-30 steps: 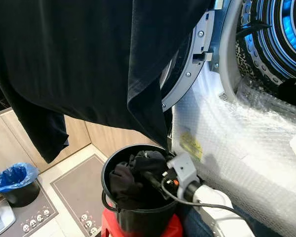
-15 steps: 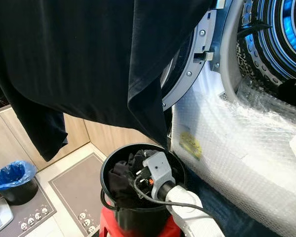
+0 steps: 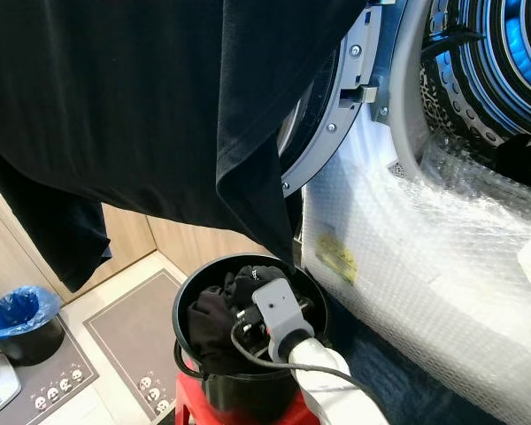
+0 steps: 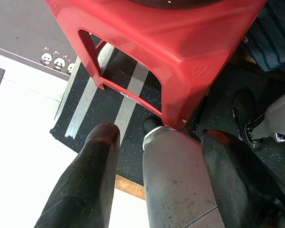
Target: Clothes washing
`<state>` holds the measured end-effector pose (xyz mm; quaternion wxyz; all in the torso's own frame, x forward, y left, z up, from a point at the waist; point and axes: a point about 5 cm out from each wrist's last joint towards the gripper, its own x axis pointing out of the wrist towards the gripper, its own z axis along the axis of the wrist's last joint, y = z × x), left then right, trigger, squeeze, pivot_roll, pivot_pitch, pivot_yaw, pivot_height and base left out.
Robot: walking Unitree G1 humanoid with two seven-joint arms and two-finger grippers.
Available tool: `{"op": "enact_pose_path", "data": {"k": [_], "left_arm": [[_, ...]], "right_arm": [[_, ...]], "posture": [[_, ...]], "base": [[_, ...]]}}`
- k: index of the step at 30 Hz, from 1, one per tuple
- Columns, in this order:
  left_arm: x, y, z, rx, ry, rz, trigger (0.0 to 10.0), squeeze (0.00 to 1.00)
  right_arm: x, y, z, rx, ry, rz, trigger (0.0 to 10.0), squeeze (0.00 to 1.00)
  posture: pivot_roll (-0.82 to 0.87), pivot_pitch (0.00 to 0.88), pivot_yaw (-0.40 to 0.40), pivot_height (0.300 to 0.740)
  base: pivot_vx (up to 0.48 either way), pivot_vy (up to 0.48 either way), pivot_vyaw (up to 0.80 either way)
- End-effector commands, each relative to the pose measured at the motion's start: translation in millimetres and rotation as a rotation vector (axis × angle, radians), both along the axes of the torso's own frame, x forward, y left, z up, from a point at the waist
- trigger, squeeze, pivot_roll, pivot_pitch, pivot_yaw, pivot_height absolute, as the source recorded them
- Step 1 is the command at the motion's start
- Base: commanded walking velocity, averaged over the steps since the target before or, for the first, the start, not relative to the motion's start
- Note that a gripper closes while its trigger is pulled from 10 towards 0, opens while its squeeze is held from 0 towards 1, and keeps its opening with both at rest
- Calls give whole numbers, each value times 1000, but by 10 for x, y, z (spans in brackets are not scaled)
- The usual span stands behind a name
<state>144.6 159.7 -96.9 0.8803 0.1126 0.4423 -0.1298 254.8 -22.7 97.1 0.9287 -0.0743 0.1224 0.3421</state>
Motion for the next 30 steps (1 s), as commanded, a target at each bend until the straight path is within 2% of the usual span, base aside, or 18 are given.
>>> {"op": "enact_pose_path", "data": {"k": [1, 2, 5, 6, 9, 11, 13, 14, 15, 16, 18, 19, 22, 25, 30], "left_arm": [[-523, -11, -181, -3, 197, 0, 10000, 0], [-516, -6, -180, -3, 196, 1, 10000, 0], [-500, -7, -176, -2, 194, -4, 10000, 0], [-478, -18, -172, -2, 190, -11, 10000, 0], [-458, -24, -168, -3, 187, -14, 10000, 0], [-447, -26, -166, -2, 186, -20, 10000, 0], [-440, -24, -164, -1, 185, -20, 10000, 0], [-427, -20, -161, 0, 182, -15, 10000, 0], [-414, -13, -158, -1, 178, -7, 10000, 0], [-395, 18, -150, 2, 170, 3, 10000, 0], [-382, 42, -144, 4, 163, 8, 10000, 0], [-369, 68, -137, 8, 153, 9, 10000, 0], [-322, 136, -115, 27, 125, 15, 10000, 0], [-235, 173, -79, 44, 79, 3, 10000, 0], [-66, 194, -7, 58, -3, -12, 10000, 0]], "right_arm": [[-37, 59, 162, 66, -56, 62, 10000, 0], [-108, 78, 208, 110, -44, 122, 10000, 0], [-207, 106, 259, 146, -39, 177, 10000, 0], [-303, 144, 275, 148, -43, 230, 10000, 0], [-354, 196, 242, 80, -71, 220, 10000, 0], [-347, 236, 162, 34, -57, 161, 10000, 0], [-328, 240, 141, 40, -50, 123, 10000, 0], [-341, 238, 171, 78, -70, 160, 10000, 0], [-367, 216, 204, 120, -78, 201, 10000, 0], [-417, 92, 264, 262, -26, 259, 10000, 0], [-480, -10, 339, 379, -22, 330, 10000, 0], [-541, -112, 337, 341, -48, 381, 10000, 0], [-644, -313, 245, 257, -37, 449, 10000, 0], [-705, -438, 184, 241, 7, 495, 10000, 0], [-680, -557, 112, 215, 36, 491, 10000, 0]], "posture": [[1, 101, 4, 740], [-4, 99, 6, 740], [-8, 96, 6, 740], [-12, 93, 6, 740], [-17, 93, 7, 740], [-21, 90, 8, 740], [-21, 87, 8, 740], [-22, 83, 10, 740], [-25, 74, 12, 740], [-28, 66, 15, 740], [-30, 61, 17, 740], [-37, 52, 20, 740], [-55, 25, 29, 740], [-58, 7, 32, 740], [-65, 0, 37, 740]], "base": [[0, 0, 0], [0, 0, 0], [0, 0, 0], [0, 0, 0], [0, 0, 0], [0, 0, 0], [0, 0, 0], [0, 0, 0], [0, 0, 0], [0, 0, 0], [0, 0, 0], [0, 0, 0], [0, 0, 0], [0, 0, 0], [0, 0, 0]]}}
